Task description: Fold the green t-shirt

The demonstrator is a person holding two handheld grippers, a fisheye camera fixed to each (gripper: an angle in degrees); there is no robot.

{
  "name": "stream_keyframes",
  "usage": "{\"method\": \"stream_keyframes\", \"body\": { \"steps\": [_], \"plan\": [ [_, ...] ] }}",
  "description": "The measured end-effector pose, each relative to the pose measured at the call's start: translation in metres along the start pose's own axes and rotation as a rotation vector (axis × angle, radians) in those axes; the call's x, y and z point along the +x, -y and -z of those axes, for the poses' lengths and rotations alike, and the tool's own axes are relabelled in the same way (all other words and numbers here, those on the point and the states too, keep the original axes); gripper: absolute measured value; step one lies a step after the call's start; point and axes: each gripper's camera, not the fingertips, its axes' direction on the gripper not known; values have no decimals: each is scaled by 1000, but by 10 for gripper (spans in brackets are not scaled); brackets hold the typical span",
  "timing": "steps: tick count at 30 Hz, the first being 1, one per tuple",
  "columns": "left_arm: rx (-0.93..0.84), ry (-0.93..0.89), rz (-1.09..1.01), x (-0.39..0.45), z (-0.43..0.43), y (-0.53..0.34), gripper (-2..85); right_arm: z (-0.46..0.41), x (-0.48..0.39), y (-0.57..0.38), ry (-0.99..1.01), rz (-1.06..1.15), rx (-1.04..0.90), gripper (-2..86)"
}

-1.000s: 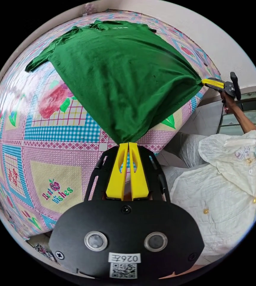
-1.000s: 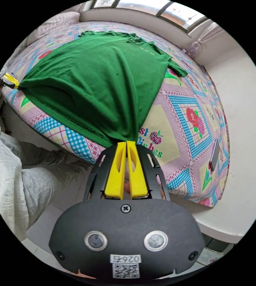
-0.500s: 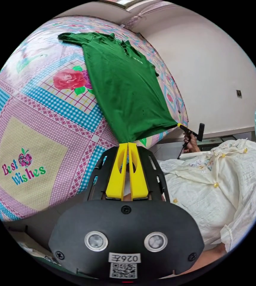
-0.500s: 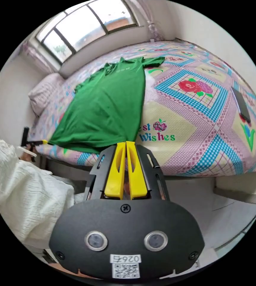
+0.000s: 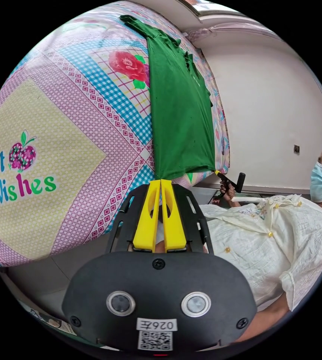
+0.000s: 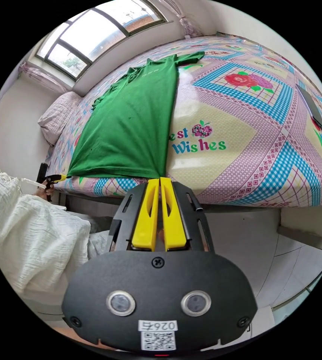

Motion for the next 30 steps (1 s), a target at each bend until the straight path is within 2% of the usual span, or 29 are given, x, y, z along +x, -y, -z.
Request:
{"method": "stream_keyframes", "body": {
  "steps": [6, 13, 18, 20, 24, 27, 30],
  "plan": [
    [18, -32, 14, -19, 7, 2, -10, 35, -1, -20, -106, 5, -38, 26],
    [-1, -48, 32, -33, 1, 11, -10, 53, -53, 7, -69, 128, 117, 15],
    [-28, -15, 22, -36, -1, 16, -10, 7, -55, -9, -98, 205, -80, -5],
    [-4, -29, 36, -39, 4, 11, -10, 20, -44, -42, -67, 161, -29, -8],
    [106, -95, 87, -45, 25, -12, -10, 54, -21, -87, -65, 21, -53, -9],
    [147, -65, 110, -43, 39, -24, -10, 76, -37, -86, -80, 61, 10, -9],
    [221, -58, 85, -31, 43, -15, -10, 73, -65, -61, -15, 158, 68, -9]
  ]
}}
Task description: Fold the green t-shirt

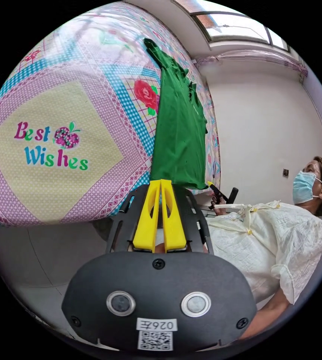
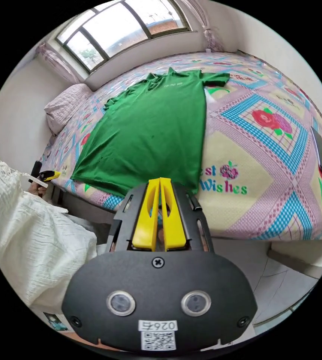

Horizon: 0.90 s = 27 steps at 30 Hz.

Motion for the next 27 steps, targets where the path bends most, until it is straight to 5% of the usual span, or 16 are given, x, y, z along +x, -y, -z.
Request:
{"method": "stream_keyframes", "body": {
  "steps": [5, 11, 18, 21, 24, 27],
  "plan": [
    [-3, -70, -142, 46, -59, 54, -10, -30, -25, 30, 115, 68, 20, -9],
    [15, -30, -403, 150, -128, 108, -10, 30, 13, 45, 239, -84, 339, -9],
    [448, 214, -837, 330, -134, 104, -2, 130, 17, 67, 107, -64, 767, -7],
    [640, 99, -1048, 383, -144, 107, 58, 146, -6, 73, -14, 48, 905, 6],
    [507, -140, -1075, 410, -185, 172, 92, 123, 16, 108, 27, 13, 790, 14],
    [363, -72, -1100, 438, -264, 243, 89, 88, 44, 136, -55, -80, 672, 17]
  ]
}}
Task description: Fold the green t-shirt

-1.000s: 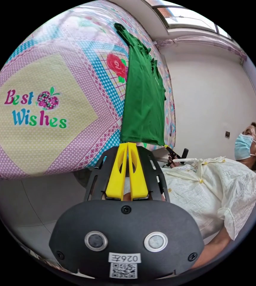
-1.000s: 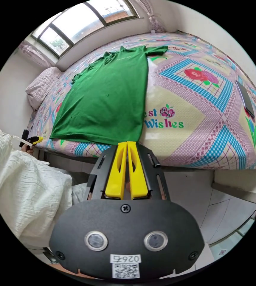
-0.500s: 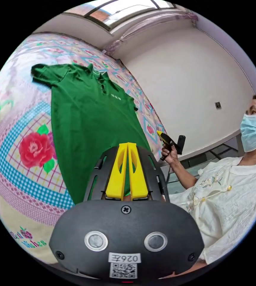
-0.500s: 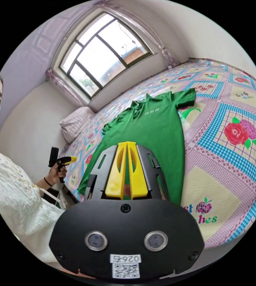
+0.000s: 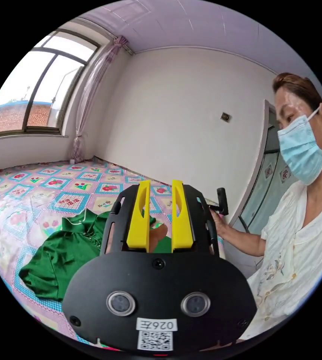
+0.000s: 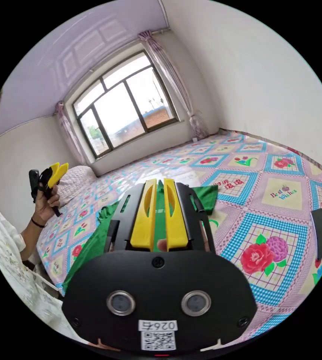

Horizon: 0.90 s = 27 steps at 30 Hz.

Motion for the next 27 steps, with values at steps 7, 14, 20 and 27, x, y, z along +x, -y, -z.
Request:
{"method": "stream_keyframes", "body": {
  "steps": [7, 14, 20, 27],
  "plan": [
    [-455, -90, -186, -64, -315, 46, 135, -110, 51, -21, -248, -88, -250, 92],
    [-749, -276, -271, -90, -580, 48, 114, -195, 75, -41, -338, -161, -345, 87],
    [-888, -302, -488, -61, -725, 35, 115, -245, 85, -49, -365, -214, -377, 85],
    [-1080, -245, -638, -51, -835, -7, 51, -295, 87, -72, -383, -253, -500, 57]
  ]
}}
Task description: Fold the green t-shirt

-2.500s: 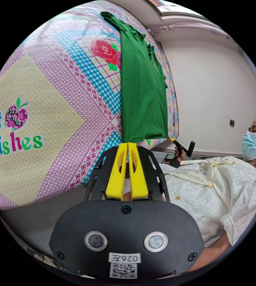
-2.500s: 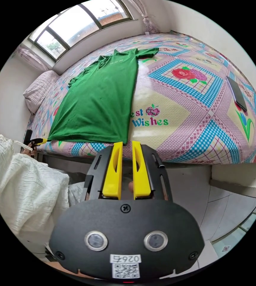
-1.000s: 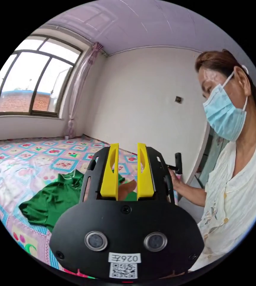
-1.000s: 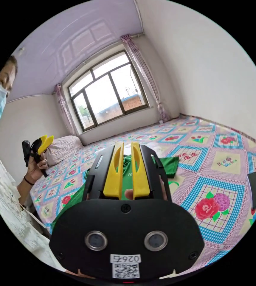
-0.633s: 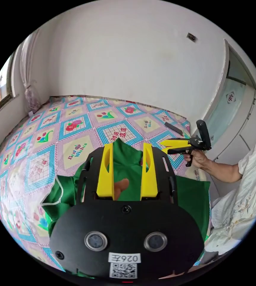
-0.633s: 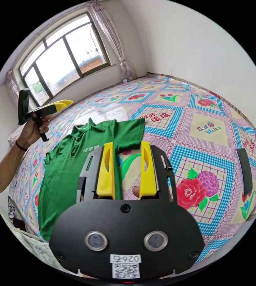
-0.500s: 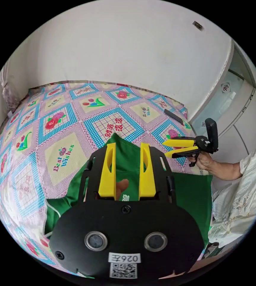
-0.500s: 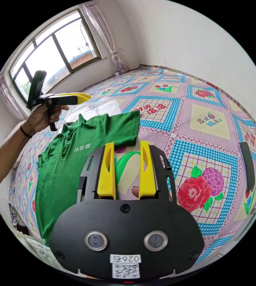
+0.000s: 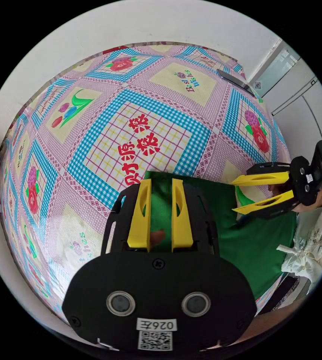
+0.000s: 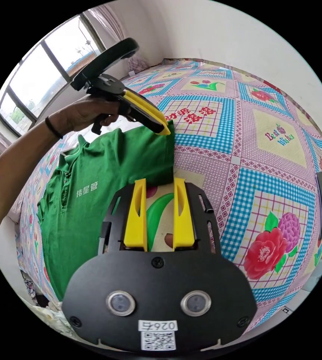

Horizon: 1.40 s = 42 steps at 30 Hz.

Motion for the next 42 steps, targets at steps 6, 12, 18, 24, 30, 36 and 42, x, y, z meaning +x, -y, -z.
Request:
{"method": "stream_keyframes", "body": {
  "steps": [6, 12, 18, 24, 30, 36, 42],
  "plan": [
    [51, -101, 46, -41, -16, 0, 3, -3, 3, -20, 10, 9, 46, -14],
    [469, -322, 157, -89, 7, -83, -4, 28, -23, -63, 6, 150, 213, -13],
    [743, -420, 232, -112, -5, -196, -6, 22, -134, -134, -337, 712, 329, -10],
    [706, -472, 422, -133, -60, -286, -4, -44, -208, -201, -642, 1176, 330, -9],
    [617, -575, 522, -160, -99, -334, 9, -51, -204, -194, -519, 1231, 227, 7],
    [712, -815, 504, -184, -133, -366, 3, -24, -168, -126, -164, 1079, 24, 55],
    [628, -859, 556, -191, -165, -378, 11, 27, -103, -37, 211, 796, -7, 12]
  ]
}}
